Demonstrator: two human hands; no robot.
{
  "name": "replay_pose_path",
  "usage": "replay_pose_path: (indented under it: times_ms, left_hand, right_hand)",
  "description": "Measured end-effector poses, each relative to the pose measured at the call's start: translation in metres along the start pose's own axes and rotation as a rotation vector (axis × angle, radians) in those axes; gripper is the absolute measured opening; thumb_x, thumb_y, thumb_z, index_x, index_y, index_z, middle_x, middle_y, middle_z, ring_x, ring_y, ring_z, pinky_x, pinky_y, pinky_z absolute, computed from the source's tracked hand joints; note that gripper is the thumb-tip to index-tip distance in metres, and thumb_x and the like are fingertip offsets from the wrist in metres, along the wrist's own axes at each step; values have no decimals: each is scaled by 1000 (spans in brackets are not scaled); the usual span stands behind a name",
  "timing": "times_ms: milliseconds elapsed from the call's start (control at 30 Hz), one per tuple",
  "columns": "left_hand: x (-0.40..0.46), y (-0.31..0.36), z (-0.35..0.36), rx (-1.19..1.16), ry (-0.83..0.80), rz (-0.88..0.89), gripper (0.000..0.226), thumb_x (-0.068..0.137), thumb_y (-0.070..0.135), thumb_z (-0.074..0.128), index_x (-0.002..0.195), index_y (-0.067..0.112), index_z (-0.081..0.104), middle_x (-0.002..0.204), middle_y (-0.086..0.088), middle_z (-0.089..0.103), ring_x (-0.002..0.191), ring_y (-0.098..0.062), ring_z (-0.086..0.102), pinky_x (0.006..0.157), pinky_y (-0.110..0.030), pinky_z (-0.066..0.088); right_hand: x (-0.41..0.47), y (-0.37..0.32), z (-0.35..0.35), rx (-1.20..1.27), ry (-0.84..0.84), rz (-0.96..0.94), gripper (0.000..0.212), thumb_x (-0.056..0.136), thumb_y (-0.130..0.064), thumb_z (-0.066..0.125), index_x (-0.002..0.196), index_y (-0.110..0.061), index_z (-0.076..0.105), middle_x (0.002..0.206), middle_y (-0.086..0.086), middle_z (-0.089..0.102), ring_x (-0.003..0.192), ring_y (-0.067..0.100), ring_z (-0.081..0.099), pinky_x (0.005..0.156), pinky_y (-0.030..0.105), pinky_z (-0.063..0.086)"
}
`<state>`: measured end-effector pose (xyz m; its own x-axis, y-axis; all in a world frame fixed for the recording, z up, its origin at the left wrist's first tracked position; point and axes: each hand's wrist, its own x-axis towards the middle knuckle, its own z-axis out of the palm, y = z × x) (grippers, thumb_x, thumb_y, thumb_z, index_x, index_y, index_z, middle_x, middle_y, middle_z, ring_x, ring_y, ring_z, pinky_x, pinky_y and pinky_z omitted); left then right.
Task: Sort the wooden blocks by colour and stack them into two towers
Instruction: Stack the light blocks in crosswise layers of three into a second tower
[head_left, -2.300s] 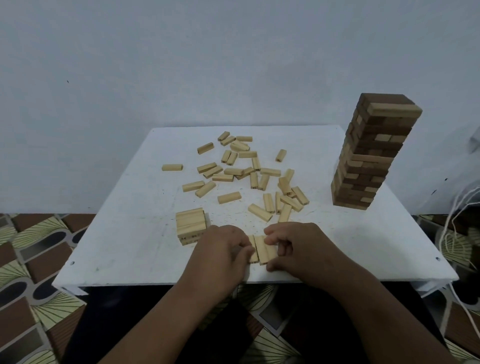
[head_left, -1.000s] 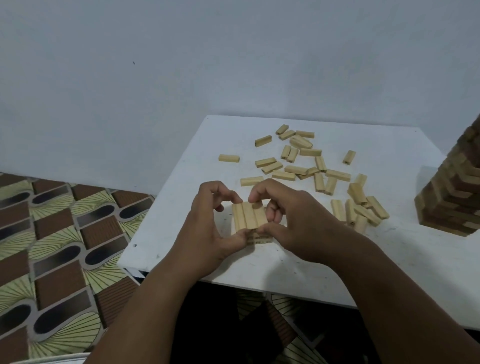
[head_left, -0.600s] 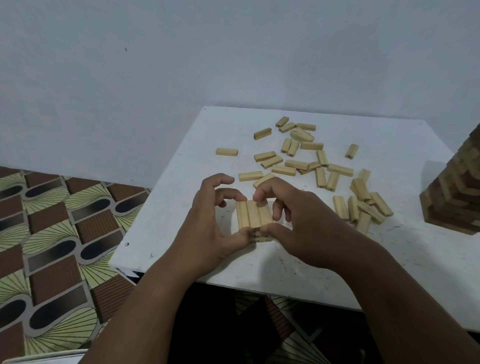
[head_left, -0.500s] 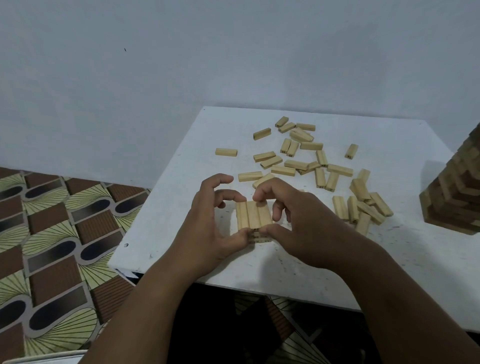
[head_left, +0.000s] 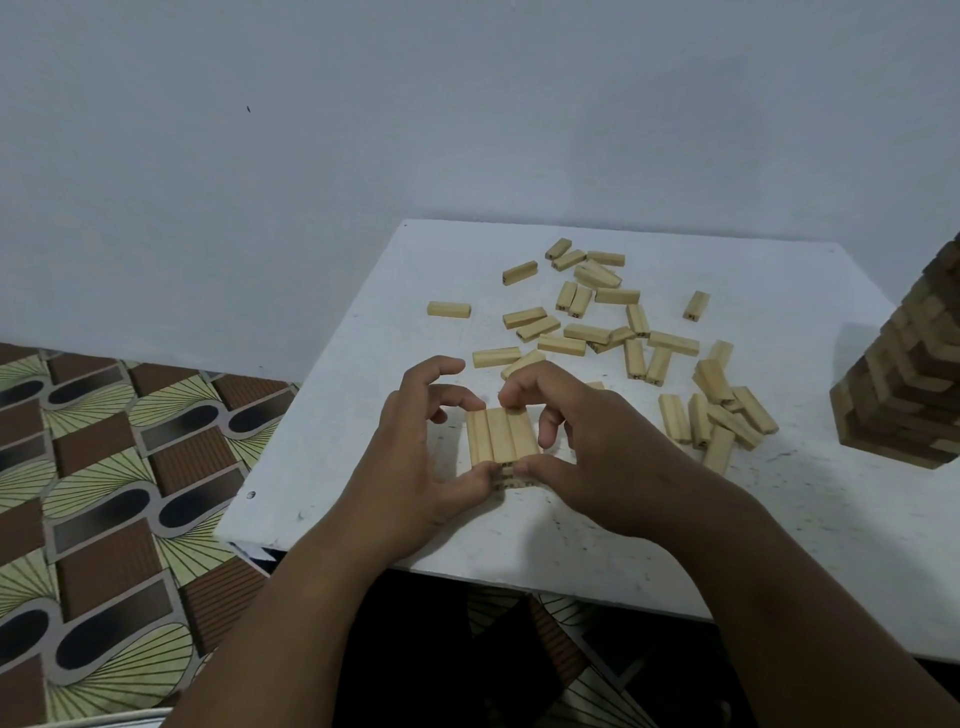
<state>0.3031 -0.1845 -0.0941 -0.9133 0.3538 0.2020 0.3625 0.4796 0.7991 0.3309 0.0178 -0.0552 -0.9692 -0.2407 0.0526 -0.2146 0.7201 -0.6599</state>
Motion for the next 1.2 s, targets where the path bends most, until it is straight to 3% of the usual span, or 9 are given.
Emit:
replay_pose_path:
  times_ms: [233,433,600,700,767,833,1067,1133,1200]
  left_hand:
    - [-1,-2,-2,7,-44,-16,90,72,32,84,134,53,23,125,27,53,124,-6,43,86,-20,34]
    - [-2,-1,-2,-25,-50,-24,88,68,39,80,134,53,23,127,27,53,122,-5,42,86,-21,33]
    - [-1,-1,-1,-35,-31,-20,89,65,47,78,134,51,23,129,26,52,118,-5,43,86,-22,35]
    - [1,-1,-7,-49,7,-21,88,63,51,77,134,48,25,129,26,54,117,-4,45,86,-25,38]
    - [5,-2,-11,-68,54,-23,81,66,44,78,132,46,29,126,27,56,114,-6,47,84,-26,38]
    - [11,-2,-14,-87,102,-26,73,70,40,74,130,44,33,123,26,58,111,-7,49,82,-26,38]
    - [46,-3,-22,-116,180,-14,49,88,29,69,126,39,40,115,20,62,104,-4,51,79,-24,38]
    - [61,-10,-25,-51,173,-16,40,92,29,64,124,39,43,114,20,62,104,-6,51,79,-21,38]
    - [81,-19,-29,53,163,-24,34,95,22,60,124,36,48,116,20,60,107,-8,50,81,-14,36]
  right_hand:
    - [1,3,0,27,5,-21,52,82,-27,77,115,-47,42,119,-21,58,77,7,54,69,26,48]
    - [1,6,0,55,6,-19,59,79,-27,81,122,-43,43,124,-21,59,75,7,58,69,22,45]
    - [1,5,-3,69,15,-13,65,77,-29,82,128,-42,43,128,-22,57,78,7,62,83,27,50]
    - [1,6,-7,77,48,-16,62,78,-29,81,128,-40,46,119,-25,58,76,8,61,78,21,49]
    - [4,5,-11,83,78,-21,53,81,-28,79,125,-37,50,105,-27,59,71,4,58,65,12,44]
    - [10,5,-14,94,104,-46,46,83,-27,77,121,-36,52,108,-26,58,68,3,56,61,12,43]
    - [52,19,-15,82,133,-35,30,95,-16,61,117,-36,57,114,-21,60,86,6,57,73,20,46]
    - [72,27,-18,-14,74,-1,39,94,-9,59,119,-38,55,120,-14,58,100,8,56,83,27,49]
    - [92,34,-19,-124,-14,30,51,90,-4,59,122,-42,51,124,-8,53,107,13,53,84,30,46]
